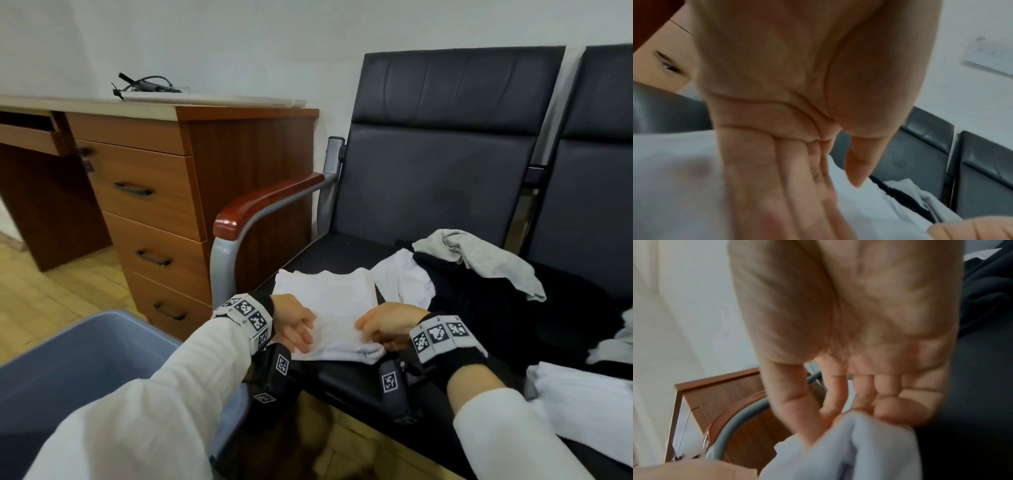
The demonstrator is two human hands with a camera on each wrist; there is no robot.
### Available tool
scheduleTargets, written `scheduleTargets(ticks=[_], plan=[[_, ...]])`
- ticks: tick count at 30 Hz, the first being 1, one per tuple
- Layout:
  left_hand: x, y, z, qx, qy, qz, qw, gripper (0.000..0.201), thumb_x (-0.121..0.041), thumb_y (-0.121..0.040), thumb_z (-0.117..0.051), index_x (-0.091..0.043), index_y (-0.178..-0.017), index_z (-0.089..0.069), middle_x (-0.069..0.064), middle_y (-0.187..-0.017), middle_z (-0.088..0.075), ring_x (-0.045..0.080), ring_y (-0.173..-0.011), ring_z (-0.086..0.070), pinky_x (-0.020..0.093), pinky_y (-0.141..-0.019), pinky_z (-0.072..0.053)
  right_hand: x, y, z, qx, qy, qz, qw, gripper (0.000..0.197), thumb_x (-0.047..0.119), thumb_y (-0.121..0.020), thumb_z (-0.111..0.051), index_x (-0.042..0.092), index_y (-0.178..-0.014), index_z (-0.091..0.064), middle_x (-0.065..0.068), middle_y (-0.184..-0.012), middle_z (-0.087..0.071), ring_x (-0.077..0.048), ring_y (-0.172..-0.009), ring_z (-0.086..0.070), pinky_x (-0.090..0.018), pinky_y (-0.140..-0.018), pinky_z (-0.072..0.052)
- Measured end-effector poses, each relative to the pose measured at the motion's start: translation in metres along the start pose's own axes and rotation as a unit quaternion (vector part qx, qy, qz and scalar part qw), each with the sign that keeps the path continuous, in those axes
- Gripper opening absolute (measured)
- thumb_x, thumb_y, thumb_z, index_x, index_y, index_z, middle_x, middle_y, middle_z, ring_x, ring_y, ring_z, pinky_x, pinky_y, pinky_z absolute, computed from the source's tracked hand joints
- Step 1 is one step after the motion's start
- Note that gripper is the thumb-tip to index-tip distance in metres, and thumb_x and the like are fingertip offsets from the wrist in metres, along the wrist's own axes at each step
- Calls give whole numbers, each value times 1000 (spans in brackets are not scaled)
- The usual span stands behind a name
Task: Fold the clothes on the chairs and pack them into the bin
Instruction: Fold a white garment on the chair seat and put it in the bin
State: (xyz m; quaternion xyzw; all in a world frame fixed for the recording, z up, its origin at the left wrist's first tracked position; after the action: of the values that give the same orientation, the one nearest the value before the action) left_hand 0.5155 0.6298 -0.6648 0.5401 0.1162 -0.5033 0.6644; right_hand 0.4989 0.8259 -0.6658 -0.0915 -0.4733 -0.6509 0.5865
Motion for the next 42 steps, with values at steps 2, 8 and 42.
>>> scheduleTargets(ticks=[2, 8, 42], plan=[[-1, 6, 5, -23, -14, 12, 1000, 24, -23, -99, -44, -3, -88, -51, 12, -74, -64, 18, -44, -65, 25, -48, -52, -6, -3, 11, -68, -55, -27, 996, 32, 6, -81, -56, 6, -112, -62, -10, -100, -63, -17, -79, -58, -27, -67, -53], [-16, -7, 8, -134, 46, -84, 986, 14, -10, -98, -43, -7, -89, -54, 7, -68, -55, 15, -45, -55, 20, -39, -46, -14, -18, 9, -112, -121, -33, 986, 35, 30, -84, -68, 5, -99, -50, -11, -81, -62, -20, -66, -66, -30, -60, -56], [-3, -26, 24, -185, 146, -47, 971, 40, -13, -71, -62, 7, -106, -61, 27, -111, -62, 40, -109, -60, 41, -89, -51, 52, -19, -17, -120, -151, 184, 964, 24, 3, -87, -58, 25, -86, -67, -2, -102, -62, -17, -95, -58, -31, -89, -50]])
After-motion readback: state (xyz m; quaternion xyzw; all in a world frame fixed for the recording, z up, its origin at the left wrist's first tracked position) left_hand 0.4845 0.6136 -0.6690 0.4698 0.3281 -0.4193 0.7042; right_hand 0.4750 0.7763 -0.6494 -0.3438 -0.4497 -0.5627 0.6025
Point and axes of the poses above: each hand's wrist, its own y-axis away from the middle knuckle, its own z-axis out of the back of the hand, x = y × z, the point moved 5 cm from there along -y, towards the middle knuckle
